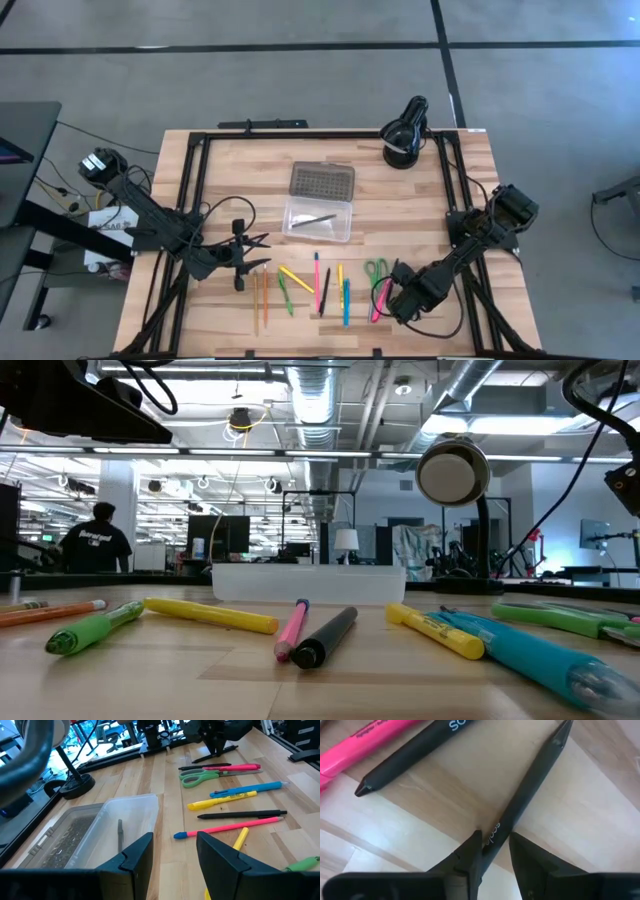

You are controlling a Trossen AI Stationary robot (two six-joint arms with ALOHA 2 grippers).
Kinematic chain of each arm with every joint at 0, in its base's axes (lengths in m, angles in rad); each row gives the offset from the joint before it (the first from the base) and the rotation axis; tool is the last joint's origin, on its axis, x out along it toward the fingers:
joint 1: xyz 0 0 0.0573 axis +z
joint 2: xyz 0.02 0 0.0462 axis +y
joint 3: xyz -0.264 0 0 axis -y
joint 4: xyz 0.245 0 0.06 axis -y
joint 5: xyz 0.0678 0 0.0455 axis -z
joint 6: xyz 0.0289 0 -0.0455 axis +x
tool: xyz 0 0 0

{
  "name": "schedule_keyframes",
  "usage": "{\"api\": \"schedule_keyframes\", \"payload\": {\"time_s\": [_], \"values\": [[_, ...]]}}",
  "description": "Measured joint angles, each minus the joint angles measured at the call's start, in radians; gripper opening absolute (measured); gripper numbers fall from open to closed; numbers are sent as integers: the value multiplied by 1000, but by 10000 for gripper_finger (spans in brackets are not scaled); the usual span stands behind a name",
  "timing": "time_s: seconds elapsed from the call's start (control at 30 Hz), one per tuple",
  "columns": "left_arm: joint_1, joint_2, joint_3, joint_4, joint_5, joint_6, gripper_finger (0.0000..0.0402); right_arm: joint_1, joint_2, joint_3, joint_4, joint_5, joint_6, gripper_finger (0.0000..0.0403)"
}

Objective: Pick & place school supplies into a supply box
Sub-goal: Put the right black pen into the transparent supply box

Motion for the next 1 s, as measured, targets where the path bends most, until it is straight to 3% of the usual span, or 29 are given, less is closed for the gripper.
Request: {"api": "schedule_keyframes", "payload": {"time_s": [0.43,0.7,1.0], "values": [[0,0,0,0,2,-3,146,0,0,1,-4,31,-19,10],[0,0,0,0,0,-3,146,0,0,3,-25,40,-3,26],[0,0,0,0,-4,2,146,2,9,46,-159,55,-17,7]]}}
